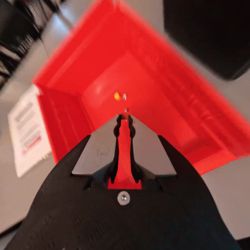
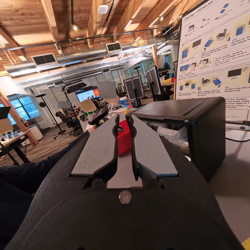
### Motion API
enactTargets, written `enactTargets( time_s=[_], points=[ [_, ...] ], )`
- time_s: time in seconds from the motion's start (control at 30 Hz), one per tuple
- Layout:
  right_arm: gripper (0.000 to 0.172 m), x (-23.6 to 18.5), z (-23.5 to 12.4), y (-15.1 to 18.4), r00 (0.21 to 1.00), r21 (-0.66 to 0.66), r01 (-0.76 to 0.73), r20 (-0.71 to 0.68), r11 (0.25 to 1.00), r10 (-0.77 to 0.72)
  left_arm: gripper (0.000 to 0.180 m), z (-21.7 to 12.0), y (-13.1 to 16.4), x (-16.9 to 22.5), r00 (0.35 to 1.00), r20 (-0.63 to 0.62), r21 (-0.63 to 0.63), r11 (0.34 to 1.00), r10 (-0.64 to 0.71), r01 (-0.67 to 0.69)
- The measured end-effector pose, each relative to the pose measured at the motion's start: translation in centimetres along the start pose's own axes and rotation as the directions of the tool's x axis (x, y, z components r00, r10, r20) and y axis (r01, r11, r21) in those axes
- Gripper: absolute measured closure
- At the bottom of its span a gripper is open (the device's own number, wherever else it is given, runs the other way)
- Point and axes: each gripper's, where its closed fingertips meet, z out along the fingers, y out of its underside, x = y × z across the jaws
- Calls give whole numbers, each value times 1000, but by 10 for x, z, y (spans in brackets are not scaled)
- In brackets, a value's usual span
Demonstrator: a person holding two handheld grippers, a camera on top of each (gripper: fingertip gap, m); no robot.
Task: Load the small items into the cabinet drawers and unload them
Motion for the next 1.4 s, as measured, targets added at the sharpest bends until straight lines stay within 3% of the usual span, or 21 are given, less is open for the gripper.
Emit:
enactTargets(
  time_s=[0.03,0.13,0.23,0.3,0.43,0.53,0.63,0.73,0.83,1.07,1.4],
  points=[
    [160,-1,1,1,1000,-3,0,2,1000,0,172,-16,-24,8,999,23,120,992,41,-44],
    [160,-8,8,7,1000,-24,1,21,1000,-1,172,-78,-88,50,976,132,475,853,176,-218],
    [160,-22,20,19,998,-69,8,60,998,-4,172,-132,-123,95,911,324,635,656,254,-408],
    [161,-27,29,37,997,-155,37,74,987,-26,172,-148,-131,112,888,386,647,613,250,-453],
    [156,12,39,79,985,-347,103,-94,932,-144,172,-159,-130,136,940,252,749,569,229,-339],
    [146,44,45,87,974,-331,34,-200,943,-106,172,-168,-130,127,935,288,748,561,208,-355],
    [146,44,57,90,993,-245,-81,-108,966,56,172,-180,-129,123,937,294,769,535,187,-348],
    [147,54,58,85,961,-140,-277,-46,951,273,172,-177,-125,116,932,314,752,553,180,-360],
    [149,67,53,78,923,-67,-384,-7,921,385,172,-173,-122,109,932,325,728,586,160,-355],
    [149,80,57,85,909,-40,-417,-18,908,417,172,-174,-120,100,947,296,736,602,123,-309],
    [147,89,55,70,891,71,-453,66,889,449,172,-170,-120,100,947,297,726,615,125,-308]
  ],
)
